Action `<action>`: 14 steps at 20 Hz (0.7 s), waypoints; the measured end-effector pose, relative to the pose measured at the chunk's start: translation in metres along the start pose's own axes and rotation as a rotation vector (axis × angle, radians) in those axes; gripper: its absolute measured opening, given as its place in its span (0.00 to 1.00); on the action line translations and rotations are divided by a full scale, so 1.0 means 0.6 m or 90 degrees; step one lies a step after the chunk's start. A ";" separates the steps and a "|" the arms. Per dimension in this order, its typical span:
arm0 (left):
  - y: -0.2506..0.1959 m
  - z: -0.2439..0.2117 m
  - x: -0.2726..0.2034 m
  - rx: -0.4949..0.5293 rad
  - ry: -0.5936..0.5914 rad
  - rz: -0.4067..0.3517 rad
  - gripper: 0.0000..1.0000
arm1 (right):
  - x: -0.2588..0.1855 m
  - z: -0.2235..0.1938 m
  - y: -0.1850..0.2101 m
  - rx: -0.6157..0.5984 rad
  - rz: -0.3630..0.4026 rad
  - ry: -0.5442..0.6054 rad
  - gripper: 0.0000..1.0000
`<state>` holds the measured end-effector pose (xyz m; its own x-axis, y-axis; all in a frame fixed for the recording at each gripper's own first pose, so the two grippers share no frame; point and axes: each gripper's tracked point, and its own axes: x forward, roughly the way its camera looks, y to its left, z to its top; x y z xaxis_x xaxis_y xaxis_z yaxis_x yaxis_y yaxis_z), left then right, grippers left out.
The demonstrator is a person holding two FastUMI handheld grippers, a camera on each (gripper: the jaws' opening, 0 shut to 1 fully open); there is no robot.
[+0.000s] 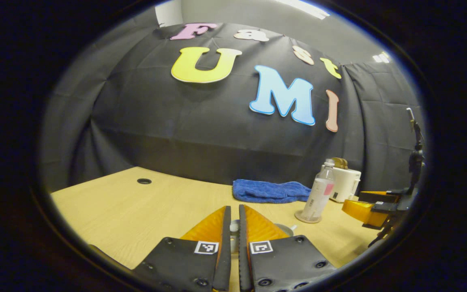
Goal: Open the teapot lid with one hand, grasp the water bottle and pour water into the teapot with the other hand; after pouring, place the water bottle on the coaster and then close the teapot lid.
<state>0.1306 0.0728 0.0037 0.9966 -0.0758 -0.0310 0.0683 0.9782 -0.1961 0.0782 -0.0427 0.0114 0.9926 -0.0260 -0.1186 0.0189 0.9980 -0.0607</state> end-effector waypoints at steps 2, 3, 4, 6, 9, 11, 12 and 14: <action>-0.020 -0.005 0.008 0.003 0.008 -0.008 0.14 | -0.016 0.002 0.006 0.024 0.006 -0.008 0.95; -0.030 -0.008 0.013 0.006 0.014 -0.011 0.14 | -0.023 0.001 0.009 0.030 0.011 -0.011 0.95; -0.039 -0.011 0.019 0.007 0.019 -0.014 0.14 | -0.028 -0.001 0.008 0.031 0.009 -0.012 0.95; -0.055 -0.013 0.029 0.016 0.022 -0.017 0.14 | -0.036 -0.004 0.006 0.021 0.006 -0.016 0.95; -0.080 -0.021 0.045 0.028 0.031 -0.025 0.14 | -0.038 -0.001 0.000 0.000 -0.006 -0.036 0.95; -0.093 -0.029 0.058 0.031 0.041 -0.031 0.14 | -0.038 0.000 -0.002 -0.009 -0.009 -0.042 0.95; -0.092 -0.037 0.058 0.033 0.044 -0.031 0.14 | -0.039 0.001 -0.003 -0.015 -0.011 -0.045 0.95; -0.095 -0.036 0.060 0.044 0.039 -0.027 0.14 | -0.041 0.006 -0.007 -0.017 -0.016 -0.048 0.95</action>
<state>0.1616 0.0103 -0.0072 0.9883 -0.1269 -0.0846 0.1153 0.9848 -0.1300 0.0539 -0.0462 0.0181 0.9981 -0.0452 -0.0411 0.0414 0.9952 -0.0890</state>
